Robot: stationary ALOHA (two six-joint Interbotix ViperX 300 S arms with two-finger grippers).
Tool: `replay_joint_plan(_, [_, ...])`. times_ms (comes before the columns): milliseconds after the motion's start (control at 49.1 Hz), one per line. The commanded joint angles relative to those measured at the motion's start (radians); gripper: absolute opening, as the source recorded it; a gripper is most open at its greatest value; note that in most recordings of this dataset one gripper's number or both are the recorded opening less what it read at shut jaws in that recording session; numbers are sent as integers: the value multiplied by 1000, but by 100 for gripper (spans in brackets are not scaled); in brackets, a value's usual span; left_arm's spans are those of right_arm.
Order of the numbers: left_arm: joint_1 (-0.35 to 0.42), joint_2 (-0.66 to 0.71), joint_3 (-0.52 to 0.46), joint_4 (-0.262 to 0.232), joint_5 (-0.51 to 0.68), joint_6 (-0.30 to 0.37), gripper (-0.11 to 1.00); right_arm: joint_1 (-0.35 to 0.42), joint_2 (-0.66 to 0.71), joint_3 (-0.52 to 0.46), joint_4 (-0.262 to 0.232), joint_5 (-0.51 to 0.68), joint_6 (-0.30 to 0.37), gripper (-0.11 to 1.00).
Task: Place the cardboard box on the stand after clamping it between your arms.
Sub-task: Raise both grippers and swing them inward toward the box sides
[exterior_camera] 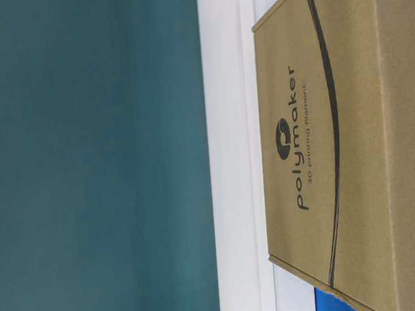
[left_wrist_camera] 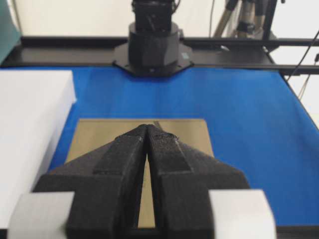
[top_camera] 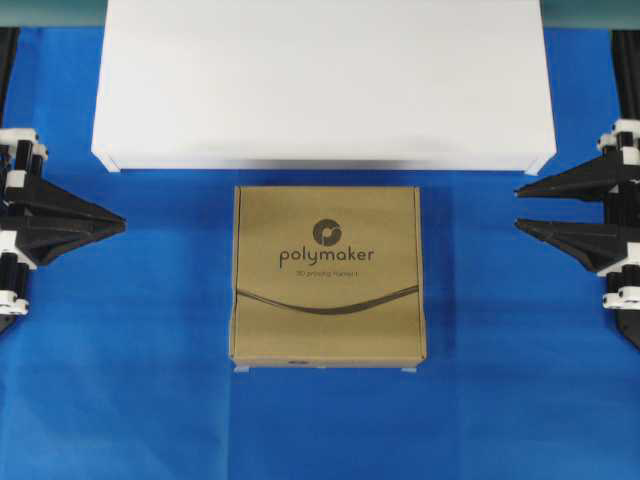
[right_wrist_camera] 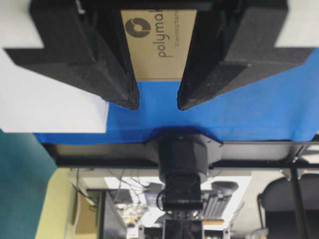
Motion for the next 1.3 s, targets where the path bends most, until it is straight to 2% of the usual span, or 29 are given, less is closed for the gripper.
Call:
replay_joint_plan(0, [2,40,-20,40,32,-17,5,-6,15,-15,3,-5,12,14])
replay_joint_plan(81, [3,57,-46,40,92,-23,2,-6,17,-32,23,78,21,22])
replay_joint_plan(163, [2,67,-77,40,167,-20,0,-6,17,-63,28,209,31,11])
replay_joint_plan(265, [2,72,-120,41,293,-11,0,-6,18,-114,26,397,40,5])
replay_joint_plan(468, [2,126,-186,43,541,-2,0,-15,40,-184,28,775,46,5])
replay_joint_plan(631, [2,202,-224,43,650,3,0,-14,84,-196,31,954,46,5])
replay_joint_plan(916, [-3,313,-261,43,729,6,0,-18,183,-196,26,1032,48,6])
replay_joint_plan(1079, [-2,368,-262,44,756,8,1,-40,244,-193,18,1035,43,12])
replay_joint_plan(1201, [-2,403,-262,44,759,5,4,-63,285,-190,18,1032,41,26])
replay_joint_plan(1282, [-2,420,-256,44,758,6,19,-74,307,-184,17,1031,37,49])
